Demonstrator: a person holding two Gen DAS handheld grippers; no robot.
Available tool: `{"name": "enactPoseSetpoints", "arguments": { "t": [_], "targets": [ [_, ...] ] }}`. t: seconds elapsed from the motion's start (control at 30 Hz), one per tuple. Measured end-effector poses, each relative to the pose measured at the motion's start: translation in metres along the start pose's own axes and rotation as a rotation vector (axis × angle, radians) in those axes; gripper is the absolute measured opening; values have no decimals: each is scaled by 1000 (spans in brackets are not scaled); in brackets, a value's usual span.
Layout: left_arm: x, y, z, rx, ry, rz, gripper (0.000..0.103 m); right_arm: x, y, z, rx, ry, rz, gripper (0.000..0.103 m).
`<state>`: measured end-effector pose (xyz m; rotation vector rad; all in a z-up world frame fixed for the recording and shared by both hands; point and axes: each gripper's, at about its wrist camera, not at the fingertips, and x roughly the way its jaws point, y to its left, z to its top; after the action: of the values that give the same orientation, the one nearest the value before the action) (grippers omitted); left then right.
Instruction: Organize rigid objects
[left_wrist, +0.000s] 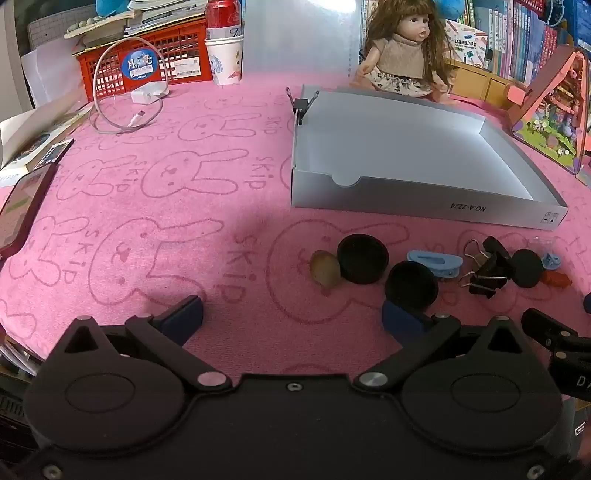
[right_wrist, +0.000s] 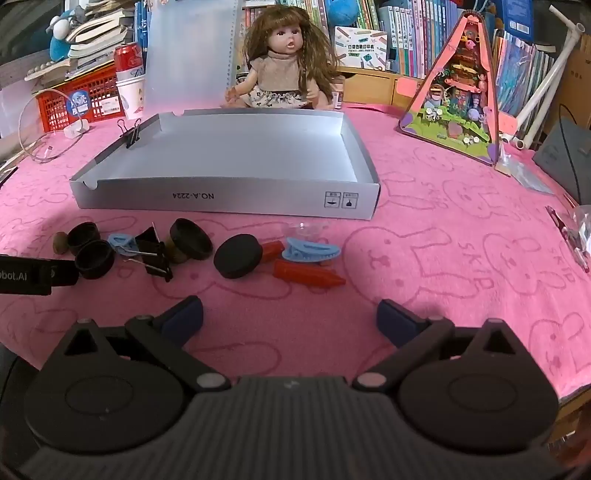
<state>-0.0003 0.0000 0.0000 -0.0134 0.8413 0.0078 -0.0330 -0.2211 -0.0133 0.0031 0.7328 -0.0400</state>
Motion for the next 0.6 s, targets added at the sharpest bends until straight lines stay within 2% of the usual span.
{"name": "enactPoseSetpoints", "arguments": {
  "t": [0.47,0.6],
  "targets": [
    [0,0,0,2,11,1,103,3,-5,-7,-6,-3,9,103],
    [0,0,0,4,15,1,103,1,-1,1,-1,12,3,103]
  ]
}}
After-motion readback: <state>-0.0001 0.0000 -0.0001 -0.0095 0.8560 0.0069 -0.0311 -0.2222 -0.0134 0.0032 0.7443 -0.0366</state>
